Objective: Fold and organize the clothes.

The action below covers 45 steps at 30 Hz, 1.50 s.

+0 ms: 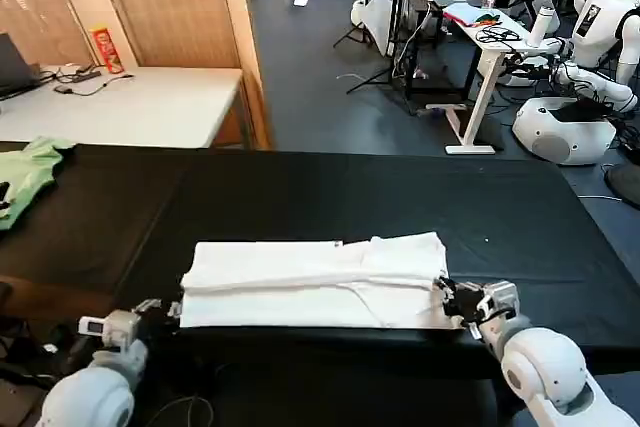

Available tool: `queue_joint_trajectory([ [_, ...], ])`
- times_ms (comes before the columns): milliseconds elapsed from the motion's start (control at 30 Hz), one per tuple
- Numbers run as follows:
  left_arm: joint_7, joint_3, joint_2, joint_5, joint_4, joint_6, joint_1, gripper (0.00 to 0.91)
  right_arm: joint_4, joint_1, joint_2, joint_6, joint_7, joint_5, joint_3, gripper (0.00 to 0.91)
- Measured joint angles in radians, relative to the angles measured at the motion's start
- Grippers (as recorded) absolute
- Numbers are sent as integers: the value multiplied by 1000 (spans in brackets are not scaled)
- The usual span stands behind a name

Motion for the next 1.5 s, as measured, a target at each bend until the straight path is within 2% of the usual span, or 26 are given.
queue_joint_trajectory([
  [167, -4, -17, 7, -7, -29, 29, 14, 878, 35, -8, -5, 0, -2, 48, 59, 878],
  [333, -36, -40, -2, -79, -46, 23, -23, 878, 2, 45, 26, 9, 17, 78, 86, 878],
  [467, -81, -33, -11, -170, -14, 10, -110, 878, -74, 121, 74, 74, 35, 32, 58, 878],
  [533, -90, -16, -17, -221, 20, 9, -170, 878, -122, 165, 100, 87, 46, 7, 37, 878],
  [800, -65, 48, -57, -295, 205, -4, -360, 878, -312, 318, 202, 105, 58, -51, -52, 878],
  [967, -37, 66, -73, -301, 281, 1, -389, 878, -385, 366, 246, 106, 53, -75, -84, 878],
  [1133, -17, 73, -74, -286, 318, 6, -394, 878, -402, 370, 271, 105, 51, -89, -92, 878],
  [1233, -12, 75, -79, -273, 337, 4, -402, 809, -402, 363, 274, 103, 50, -90, -91, 878],
  [1267, -11, 76, -82, -271, 343, 2, -404, 780, -402, 361, 274, 103, 50, -90, -90, 829],
  [1300, -11, 76, -83, -269, 349, 0, -407, 712, -402, 358, 275, 103, 50, -90, -88, 780],
  [1333, -10, 76, -85, -267, 353, -3, -408, 624, -402, 357, 276, 103, 49, -90, -87, 761],
  [1367, -7, 76, -88, -263, 359, -7, -410, 351, -403, 355, 276, 103, 49, -91, -86, 702],
  [1400, -4, 76, -90, -260, 363, -11, -411, 244, -405, 353, 277, 103, 48, -92, -85, 653],
  [1433, -1, 76, -92, -257, 366, -14, -412, 166, -408, 351, 278, 104, 48, -93, -85, 585],
  [1467, 2, 76, -94, -253, 369, -17, -412, 127, -411, 350, 279, 105, 46, -94, -85, 527],
  [1500, 5, 77, -96, -252, 370, -20, -412, 68, -414, 349, 282, 107, 46, -97, -84, 351],
])
